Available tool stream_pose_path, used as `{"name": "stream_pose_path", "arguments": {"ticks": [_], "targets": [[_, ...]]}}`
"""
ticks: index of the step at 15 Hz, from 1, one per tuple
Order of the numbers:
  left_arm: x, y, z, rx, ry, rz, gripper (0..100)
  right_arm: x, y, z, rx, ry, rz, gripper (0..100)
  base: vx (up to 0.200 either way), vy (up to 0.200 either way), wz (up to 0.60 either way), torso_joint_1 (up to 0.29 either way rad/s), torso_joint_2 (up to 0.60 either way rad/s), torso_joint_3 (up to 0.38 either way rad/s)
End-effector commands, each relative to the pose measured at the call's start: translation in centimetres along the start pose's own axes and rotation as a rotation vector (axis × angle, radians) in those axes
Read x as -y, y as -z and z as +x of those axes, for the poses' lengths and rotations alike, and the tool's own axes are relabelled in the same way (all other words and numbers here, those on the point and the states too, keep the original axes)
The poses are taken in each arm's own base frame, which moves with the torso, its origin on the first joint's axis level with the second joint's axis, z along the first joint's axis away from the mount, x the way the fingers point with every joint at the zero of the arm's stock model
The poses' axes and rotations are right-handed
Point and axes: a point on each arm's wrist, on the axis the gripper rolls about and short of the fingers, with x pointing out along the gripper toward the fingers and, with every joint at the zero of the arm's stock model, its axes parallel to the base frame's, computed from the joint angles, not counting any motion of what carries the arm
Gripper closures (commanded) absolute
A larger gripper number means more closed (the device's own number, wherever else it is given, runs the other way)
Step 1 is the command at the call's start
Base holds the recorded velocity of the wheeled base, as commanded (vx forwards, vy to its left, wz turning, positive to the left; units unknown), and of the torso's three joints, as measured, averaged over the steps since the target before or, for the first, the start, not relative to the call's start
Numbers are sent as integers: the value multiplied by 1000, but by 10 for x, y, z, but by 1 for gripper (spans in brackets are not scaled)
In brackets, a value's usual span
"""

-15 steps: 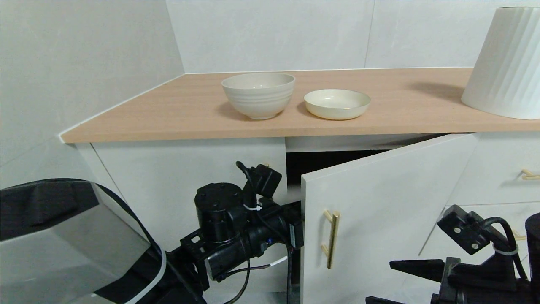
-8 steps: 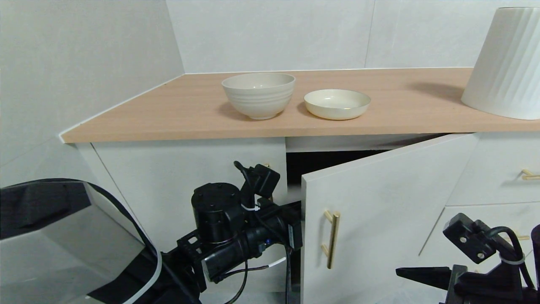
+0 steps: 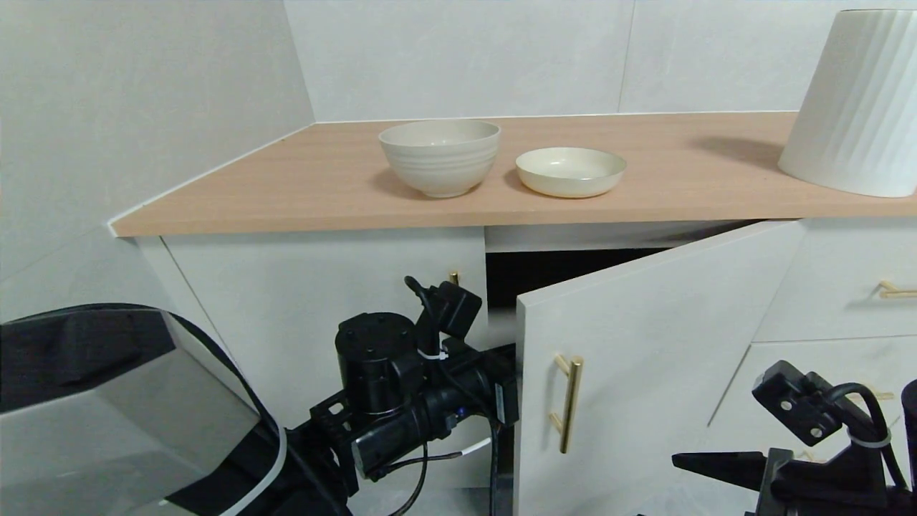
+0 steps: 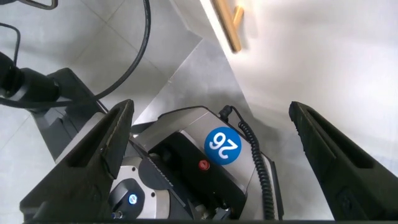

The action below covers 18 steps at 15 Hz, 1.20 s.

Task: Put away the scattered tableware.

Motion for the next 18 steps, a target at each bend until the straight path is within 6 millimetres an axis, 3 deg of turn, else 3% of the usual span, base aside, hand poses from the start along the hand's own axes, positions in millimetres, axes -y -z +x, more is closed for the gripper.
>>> {"name": "stream_pose_path", "arguments": {"ticks": [1, 3, 13, 18], "targets": [[0, 1, 2, -2, 3, 0, 100, 0, 0, 0, -3, -1, -1, 0, -200, 0, 0, 2, -2, -2], [-1, 4, 4, -8, 3, -1, 100, 0, 1, 0, -4, 0, 0, 0, -200, 0, 0, -2, 0, 2], [-7, 7, 28, 16, 6, 3, 100, 1, 3, 2, -18, 2, 1, 0, 0, 0, 0, 0, 0, 0], [-8, 10, 32, 12, 4, 2, 100, 1, 3, 2, -19, 2, 1, 0, -200, 0, 0, 6, 2, 1]]}}
